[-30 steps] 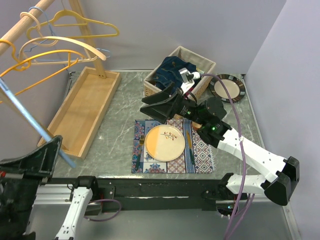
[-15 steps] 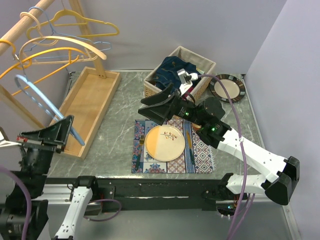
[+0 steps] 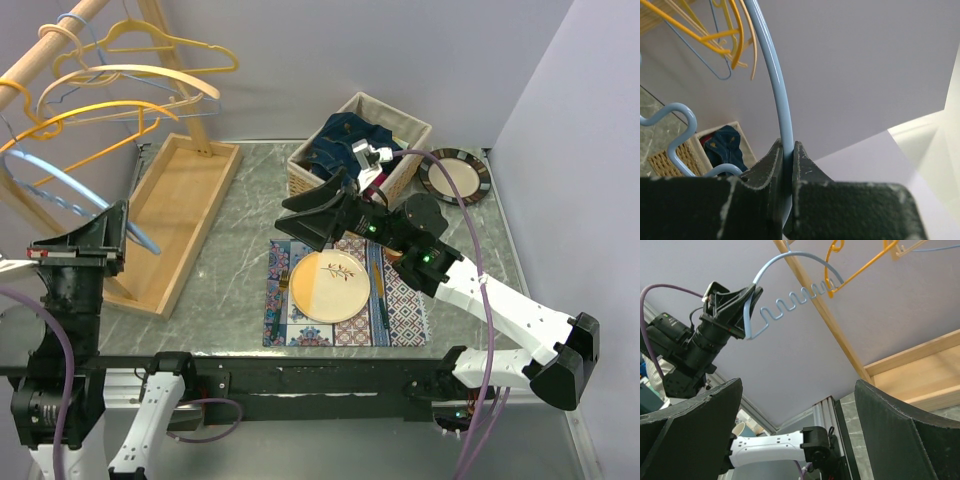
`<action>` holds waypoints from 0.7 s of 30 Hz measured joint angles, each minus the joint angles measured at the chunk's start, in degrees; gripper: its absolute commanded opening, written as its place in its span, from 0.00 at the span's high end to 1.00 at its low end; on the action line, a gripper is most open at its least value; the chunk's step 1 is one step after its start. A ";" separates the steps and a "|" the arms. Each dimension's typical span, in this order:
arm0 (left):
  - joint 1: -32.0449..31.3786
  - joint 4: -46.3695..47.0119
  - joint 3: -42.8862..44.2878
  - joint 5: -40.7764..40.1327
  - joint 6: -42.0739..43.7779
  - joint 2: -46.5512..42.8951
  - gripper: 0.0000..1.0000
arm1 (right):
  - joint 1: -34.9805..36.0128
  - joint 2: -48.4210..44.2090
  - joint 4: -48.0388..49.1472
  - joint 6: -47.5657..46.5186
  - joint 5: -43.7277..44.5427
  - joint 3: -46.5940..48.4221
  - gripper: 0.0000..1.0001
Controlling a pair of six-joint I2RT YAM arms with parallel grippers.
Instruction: Remove the skirt from the hanger
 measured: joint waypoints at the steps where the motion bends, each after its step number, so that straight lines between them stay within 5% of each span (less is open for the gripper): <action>1: 0.00 0.39 0.00 -0.52 0.00 0.26 0.99 | 0.00 0.00 -0.17 -0.09 0.00 0.00 0.00; 21: -0.13 7.08 0.00 -6.75 0.04 4.76 0.99 | 0.76 2.10 -2.38 -1.09 0.42 3.10 0.00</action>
